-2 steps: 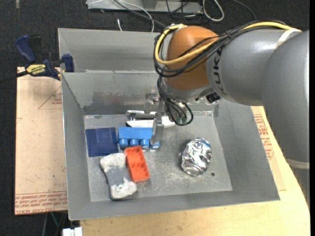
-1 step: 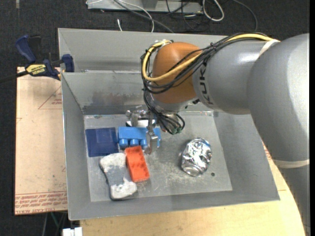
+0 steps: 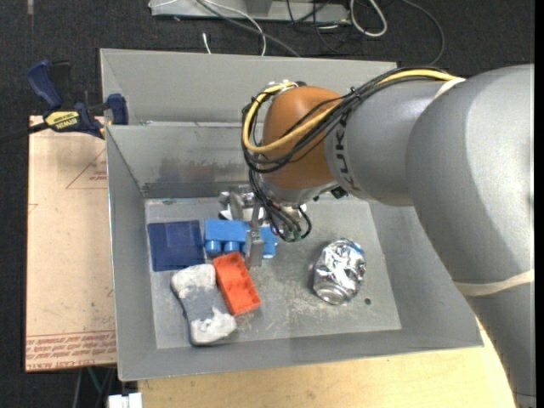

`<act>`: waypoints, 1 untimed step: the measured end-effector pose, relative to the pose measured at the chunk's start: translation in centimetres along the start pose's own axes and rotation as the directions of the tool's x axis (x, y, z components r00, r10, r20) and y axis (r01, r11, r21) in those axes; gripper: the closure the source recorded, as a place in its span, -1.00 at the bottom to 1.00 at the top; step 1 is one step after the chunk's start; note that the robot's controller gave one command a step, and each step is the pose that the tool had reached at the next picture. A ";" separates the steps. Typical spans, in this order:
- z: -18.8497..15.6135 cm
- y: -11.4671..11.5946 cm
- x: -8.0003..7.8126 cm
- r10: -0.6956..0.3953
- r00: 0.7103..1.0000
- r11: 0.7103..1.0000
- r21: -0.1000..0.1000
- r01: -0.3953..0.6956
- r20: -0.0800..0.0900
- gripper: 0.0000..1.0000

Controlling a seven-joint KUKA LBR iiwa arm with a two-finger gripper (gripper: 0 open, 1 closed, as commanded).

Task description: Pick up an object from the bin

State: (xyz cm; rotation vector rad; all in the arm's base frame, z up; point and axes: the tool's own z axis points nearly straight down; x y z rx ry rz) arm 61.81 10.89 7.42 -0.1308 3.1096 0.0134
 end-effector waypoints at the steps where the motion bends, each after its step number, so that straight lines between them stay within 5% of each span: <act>1: -0.2 -0.4 -1.2 -0.146 0.989 0.989 -0.002 0.146 -0.005 1.00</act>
Offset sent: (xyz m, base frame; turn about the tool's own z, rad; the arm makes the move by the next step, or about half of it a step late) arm 0.0000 0.0000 0.0000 0.0000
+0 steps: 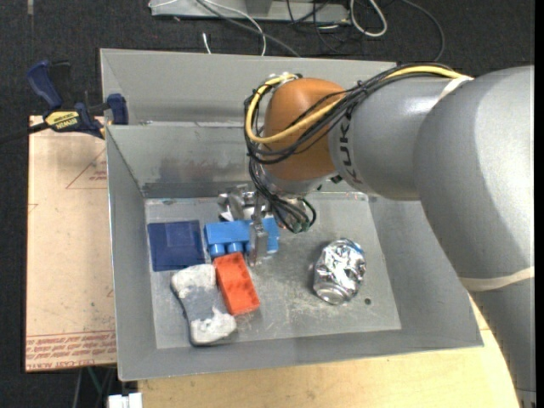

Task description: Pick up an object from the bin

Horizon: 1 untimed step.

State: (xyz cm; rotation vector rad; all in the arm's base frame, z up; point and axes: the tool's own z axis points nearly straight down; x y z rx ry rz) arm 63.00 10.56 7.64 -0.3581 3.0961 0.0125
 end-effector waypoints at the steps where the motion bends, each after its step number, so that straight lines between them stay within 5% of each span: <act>1: 0.0 0.0 0.0 0.000 1.000 1.000 0.000 0.000 0.000 1.00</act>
Offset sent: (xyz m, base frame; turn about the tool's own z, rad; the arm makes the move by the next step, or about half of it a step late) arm 0.0001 0.0001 0.0854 0.0001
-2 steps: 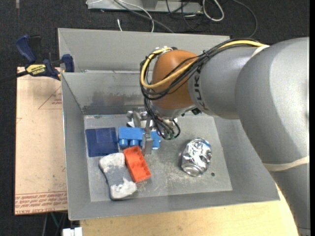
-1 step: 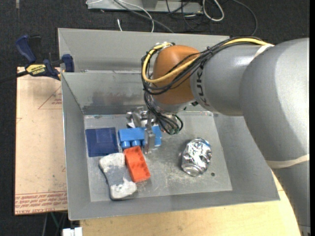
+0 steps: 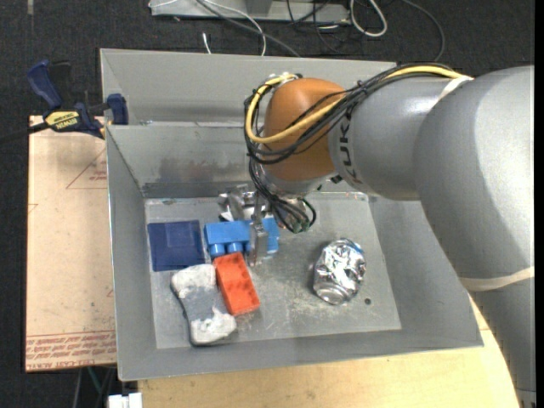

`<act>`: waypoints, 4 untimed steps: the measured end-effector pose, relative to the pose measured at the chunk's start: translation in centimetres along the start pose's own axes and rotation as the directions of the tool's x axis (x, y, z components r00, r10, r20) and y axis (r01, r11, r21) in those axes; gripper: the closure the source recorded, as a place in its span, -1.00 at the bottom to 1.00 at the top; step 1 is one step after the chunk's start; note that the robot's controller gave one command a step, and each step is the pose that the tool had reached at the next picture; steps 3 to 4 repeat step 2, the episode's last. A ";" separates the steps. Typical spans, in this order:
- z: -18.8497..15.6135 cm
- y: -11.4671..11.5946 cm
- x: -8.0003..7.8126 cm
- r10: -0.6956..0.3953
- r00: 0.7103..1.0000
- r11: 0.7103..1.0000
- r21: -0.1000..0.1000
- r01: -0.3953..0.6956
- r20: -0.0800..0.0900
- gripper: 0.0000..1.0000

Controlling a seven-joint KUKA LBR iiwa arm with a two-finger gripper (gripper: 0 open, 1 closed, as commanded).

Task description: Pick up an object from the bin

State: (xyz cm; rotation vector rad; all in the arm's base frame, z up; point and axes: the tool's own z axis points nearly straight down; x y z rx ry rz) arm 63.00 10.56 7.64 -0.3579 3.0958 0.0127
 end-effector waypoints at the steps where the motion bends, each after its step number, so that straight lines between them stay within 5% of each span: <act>1: -3.4 0.0 0.2 0.000 1.000 1.000 0.000 0.000 -0.010 1.00; 2: -6.3 0.1 0.0 0.001 1.000 1.000 0.000 -0.001 -0.005 1.00; 4: -6.3 0.1 0.0 0.001 1.000 1.000 0.000 -0.001 -0.005 1.00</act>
Offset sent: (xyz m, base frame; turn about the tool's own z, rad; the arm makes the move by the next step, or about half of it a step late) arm -0.0031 -0.0007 0.0620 0.0002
